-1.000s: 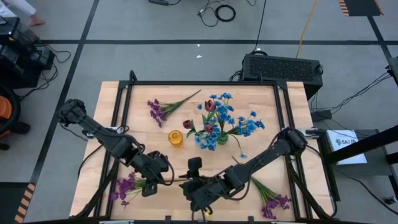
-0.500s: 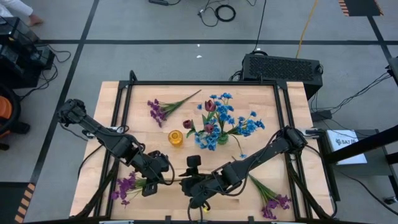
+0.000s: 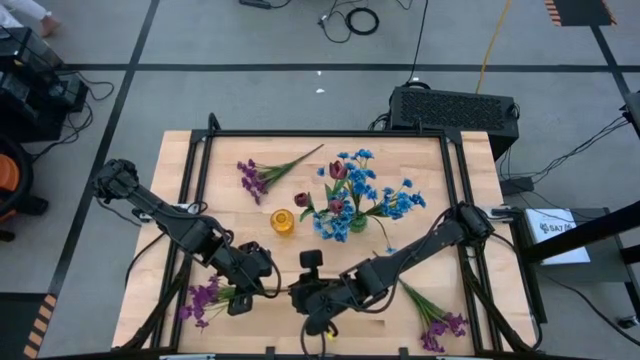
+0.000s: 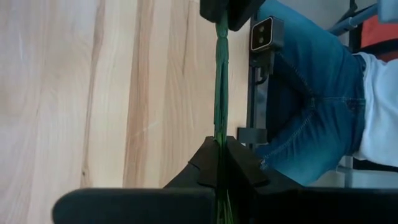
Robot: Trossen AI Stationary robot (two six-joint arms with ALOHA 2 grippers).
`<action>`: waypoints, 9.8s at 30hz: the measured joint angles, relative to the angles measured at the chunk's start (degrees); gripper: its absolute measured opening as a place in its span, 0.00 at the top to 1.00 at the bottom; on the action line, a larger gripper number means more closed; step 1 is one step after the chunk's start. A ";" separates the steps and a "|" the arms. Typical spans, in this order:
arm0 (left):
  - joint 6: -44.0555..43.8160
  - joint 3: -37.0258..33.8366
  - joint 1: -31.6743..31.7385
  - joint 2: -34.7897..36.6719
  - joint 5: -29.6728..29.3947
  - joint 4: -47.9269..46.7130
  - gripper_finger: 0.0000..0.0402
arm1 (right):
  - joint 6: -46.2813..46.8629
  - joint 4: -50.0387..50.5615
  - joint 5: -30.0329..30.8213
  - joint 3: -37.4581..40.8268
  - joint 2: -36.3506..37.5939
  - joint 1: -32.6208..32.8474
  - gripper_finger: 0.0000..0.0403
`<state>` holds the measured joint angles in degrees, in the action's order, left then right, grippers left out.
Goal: Sort flowers into vase by color
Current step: Put the bottom left purple flowers into the yellow vase, then put the bottom purple flowers into the yellow vase
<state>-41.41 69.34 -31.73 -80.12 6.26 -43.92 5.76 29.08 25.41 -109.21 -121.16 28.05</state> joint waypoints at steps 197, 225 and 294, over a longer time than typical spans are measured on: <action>27.90 -48.95 18.07 36.59 -43.04 66.36 0.95 | -11.18 -65.12 6.36 49.79 39.77 8.70 0.58; 20.68 -50.12 21.63 23.29 -42.35 70.51 0.95 | -11.58 -64.96 6.38 49.79 39.78 8.66 0.58; 11.70 -41.44 17.26 52.83 -23.46 23.92 0.27 | -9.57 -62.73 6.36 49.81 39.77 8.81 0.58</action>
<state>-29.71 27.91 -14.47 -27.29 -17.20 -20.00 -3.81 -33.65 31.77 -59.40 -81.39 36.86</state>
